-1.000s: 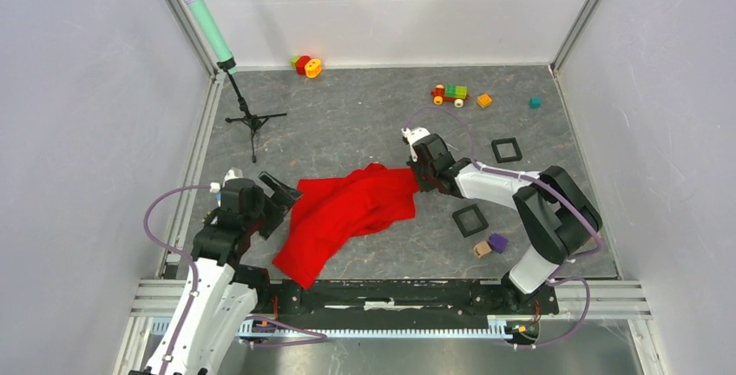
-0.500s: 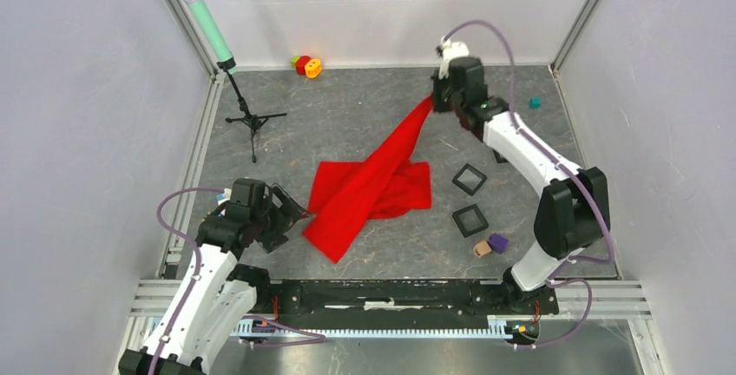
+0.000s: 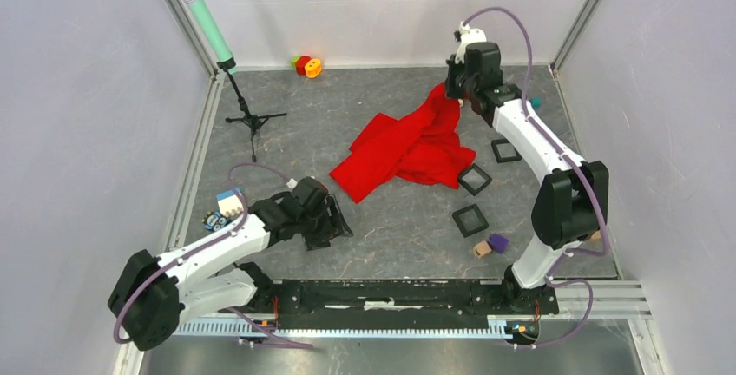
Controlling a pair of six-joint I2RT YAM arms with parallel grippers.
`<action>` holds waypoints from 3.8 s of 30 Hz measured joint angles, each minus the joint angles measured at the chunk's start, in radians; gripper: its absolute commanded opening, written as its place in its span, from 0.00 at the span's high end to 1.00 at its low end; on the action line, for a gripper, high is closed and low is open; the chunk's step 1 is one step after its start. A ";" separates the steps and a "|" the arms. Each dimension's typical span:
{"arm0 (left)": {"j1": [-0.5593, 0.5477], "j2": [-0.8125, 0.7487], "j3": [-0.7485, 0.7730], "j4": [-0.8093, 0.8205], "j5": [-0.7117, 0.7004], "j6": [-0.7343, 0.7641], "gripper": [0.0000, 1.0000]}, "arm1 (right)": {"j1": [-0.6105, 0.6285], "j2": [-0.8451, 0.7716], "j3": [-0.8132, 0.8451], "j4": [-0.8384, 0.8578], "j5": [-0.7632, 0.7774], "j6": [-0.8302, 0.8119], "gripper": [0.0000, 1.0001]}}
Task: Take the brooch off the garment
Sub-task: Flatten out the clothes at the center of the board.
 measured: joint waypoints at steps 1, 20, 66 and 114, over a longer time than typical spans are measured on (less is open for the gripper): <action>-0.013 0.027 0.000 0.034 -0.019 -0.014 0.25 | 0.002 -0.002 -0.023 0.000 -0.006 0.001 1.00; -0.030 0.513 0.279 0.195 -0.414 -0.134 0.40 | 0.004 -0.166 -0.235 0.041 -0.016 0.009 1.00; 0.363 0.072 1.858 -0.178 -0.261 0.533 0.98 | -0.027 -0.624 0.544 0.140 -0.192 0.047 1.00; 0.499 -0.089 1.578 -0.085 -0.505 0.578 0.98 | -0.027 -0.690 0.185 0.229 -0.475 0.240 1.00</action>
